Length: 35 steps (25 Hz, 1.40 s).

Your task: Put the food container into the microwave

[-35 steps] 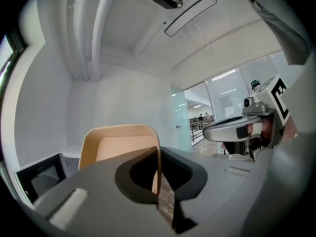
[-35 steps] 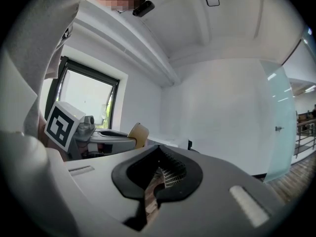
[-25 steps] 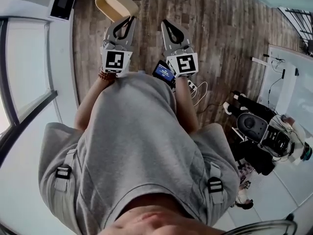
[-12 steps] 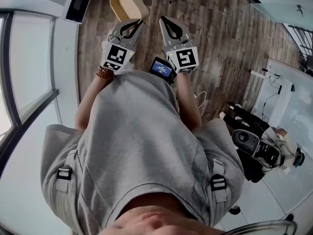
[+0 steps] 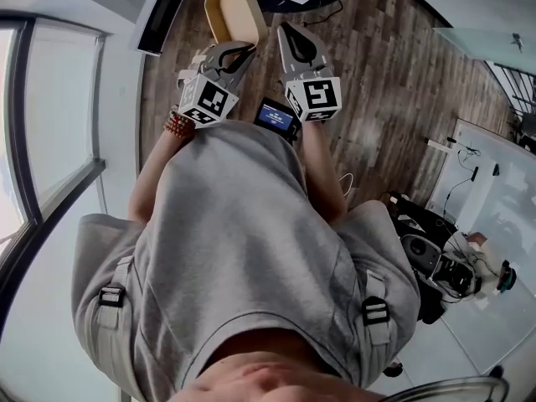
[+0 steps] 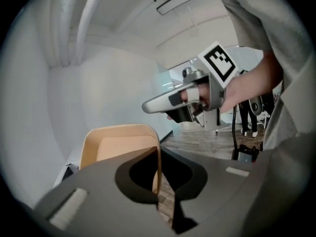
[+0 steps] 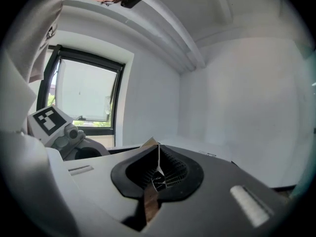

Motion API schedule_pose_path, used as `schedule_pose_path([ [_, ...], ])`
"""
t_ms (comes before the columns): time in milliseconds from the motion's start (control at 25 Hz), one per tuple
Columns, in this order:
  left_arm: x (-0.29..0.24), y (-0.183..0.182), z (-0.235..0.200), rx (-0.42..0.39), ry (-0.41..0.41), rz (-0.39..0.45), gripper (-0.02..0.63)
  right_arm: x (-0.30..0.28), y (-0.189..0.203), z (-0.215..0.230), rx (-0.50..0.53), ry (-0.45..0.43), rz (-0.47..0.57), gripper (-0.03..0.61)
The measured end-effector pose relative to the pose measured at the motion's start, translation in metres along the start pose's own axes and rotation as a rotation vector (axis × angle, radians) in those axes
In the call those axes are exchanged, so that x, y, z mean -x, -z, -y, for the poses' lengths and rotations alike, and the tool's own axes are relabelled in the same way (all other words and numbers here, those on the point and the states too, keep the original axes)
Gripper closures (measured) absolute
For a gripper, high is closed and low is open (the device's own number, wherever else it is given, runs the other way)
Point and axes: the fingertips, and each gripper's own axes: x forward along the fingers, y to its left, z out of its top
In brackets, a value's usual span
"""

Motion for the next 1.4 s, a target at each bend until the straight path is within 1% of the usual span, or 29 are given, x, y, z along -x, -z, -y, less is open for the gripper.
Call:
schedule_pose_path([
  [40, -0.001, 0.003, -0.001, -0.013, 0.01, -0.005, 0.601, -0.007, -0.002, 0.001, -0.006, 0.012, -0.009, 0.55],
  [120, -0.001, 0.005, -0.004, -0.027, 0.026, -0.006, 0.601, -0.019, -0.004, -0.003, -0.001, 0.006, -0.027, 0.536],
  [240, 0.003, 0.006, -0.01, -0.027, 0.033, 0.003, 0.601, -0.03, -0.005, -0.009, 0.029, -0.008, -0.048, 0.531],
  [320, 0.007, 0.009, -0.015, -0.023, 0.032, 0.004, 0.601, -0.034, -0.004, -0.009, 0.033, -0.001, -0.058, 0.531],
  [480, 0.013, 0.015, -0.021, 0.033, 0.032, 0.021, 0.601, -0.032, -0.003, -0.003, -0.023, 0.022, -0.061, 0.531],
  [560, 0.015, 0.016, -0.022, 0.056, 0.027, 0.031, 0.601, -0.031, -0.003, 0.001, -0.02, 0.032, -0.066, 0.531],
  [680, 0.018, 0.017, -0.025, 0.064, 0.022, 0.036, 0.601, -0.032, -0.002, 0.005, -0.011, 0.039, -0.069, 0.531],
  [760, 0.016, 0.018, -0.028, 0.08, 0.021, 0.042, 0.601, -0.034, -0.001, 0.013, -0.033, 0.044, -0.062, 0.53],
  [880, 0.0, 0.02, -0.038, 0.111, 0.011, 0.04, 0.601, -0.044, -0.001, 0.037, -0.072, 0.045, -0.037, 0.531],
  [1000, -0.003, 0.019, -0.044, 0.112, 0.014, 0.038, 0.601, -0.051, -0.007, 0.044, -0.062, 0.03, -0.016, 0.531],
  [1080, 0.006, 0.016, -0.047, 0.104, 0.024, 0.054, 0.601, -0.054, -0.01, 0.038, -0.065, 0.02, -0.003, 0.531],
  [1160, 0.01, 0.016, -0.052, 0.086, 0.031, 0.047, 0.601, -0.058, -0.012, 0.034, -0.067, 0.014, 0.004, 0.531],
  [1280, 0.002, 0.022, -0.06, 0.048, 0.048, 0.02, 0.601, -0.069, -0.013, 0.038, -0.06, 0.003, 0.009, 0.531],
  [1400, -0.001, 0.035, -0.054, -0.017, 0.07, -0.034, 0.601, -0.073, -0.005, 0.034, -0.065, -0.018, -0.018, 0.531],
])
